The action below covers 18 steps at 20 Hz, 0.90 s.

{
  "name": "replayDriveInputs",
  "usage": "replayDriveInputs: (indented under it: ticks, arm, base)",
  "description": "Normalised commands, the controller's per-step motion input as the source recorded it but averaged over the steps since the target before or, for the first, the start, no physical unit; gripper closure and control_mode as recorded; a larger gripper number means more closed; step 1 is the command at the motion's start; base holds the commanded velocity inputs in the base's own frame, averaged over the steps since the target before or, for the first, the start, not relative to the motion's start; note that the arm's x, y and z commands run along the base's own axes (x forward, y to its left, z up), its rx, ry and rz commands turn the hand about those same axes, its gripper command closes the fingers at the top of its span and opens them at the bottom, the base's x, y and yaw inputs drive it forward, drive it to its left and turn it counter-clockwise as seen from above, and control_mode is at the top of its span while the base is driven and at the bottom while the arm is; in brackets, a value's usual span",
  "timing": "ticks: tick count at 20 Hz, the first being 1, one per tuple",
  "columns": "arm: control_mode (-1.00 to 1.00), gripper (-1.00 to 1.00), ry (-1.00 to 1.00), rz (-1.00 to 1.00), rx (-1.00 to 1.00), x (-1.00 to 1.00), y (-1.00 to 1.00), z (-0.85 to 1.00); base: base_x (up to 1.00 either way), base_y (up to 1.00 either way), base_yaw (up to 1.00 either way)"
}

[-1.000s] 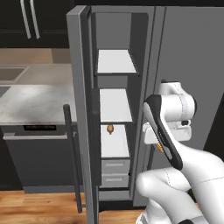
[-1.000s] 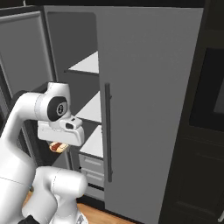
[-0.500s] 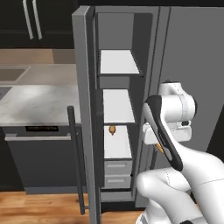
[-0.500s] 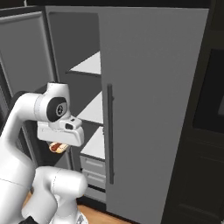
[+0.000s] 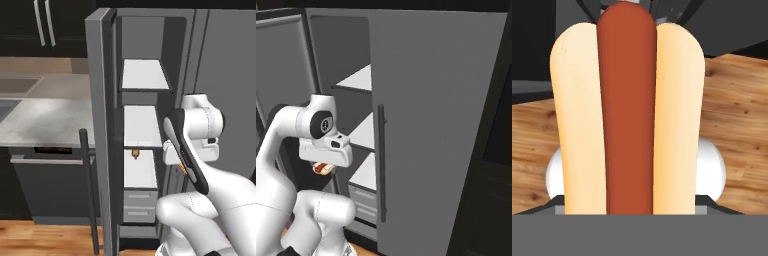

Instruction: Store the hot dog in the freezer for long-term storage. Close the freezer door after placing the cooked food.

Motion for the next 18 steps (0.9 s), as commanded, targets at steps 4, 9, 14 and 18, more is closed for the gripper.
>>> replayDriveInputs:
  ticks: [4, 9, 14, 18]
  arm:
    - [1.00, 1.00, 0.00, 0.00, 0.00, 0.00, 0.00, 0.00]
    - [1.00, 1.00, 0.00, 0.00, 0.00, 0.00, 0.00, 0.00]
    - [1.00, 1.00, 0.00, 0.00, 0.00, 0.00, 0.00, 0.00]
    - [1.00, 1.00, 0.00, 0.00, 0.00, 0.00, 0.00, 0.00]
  base:
    - [0.07, 0.14, 0.04]
    - [0.12, 0.06, 0.00]
    - [0.16, 0.00, 0.00]
    - [0.02, 0.00, 0.00]
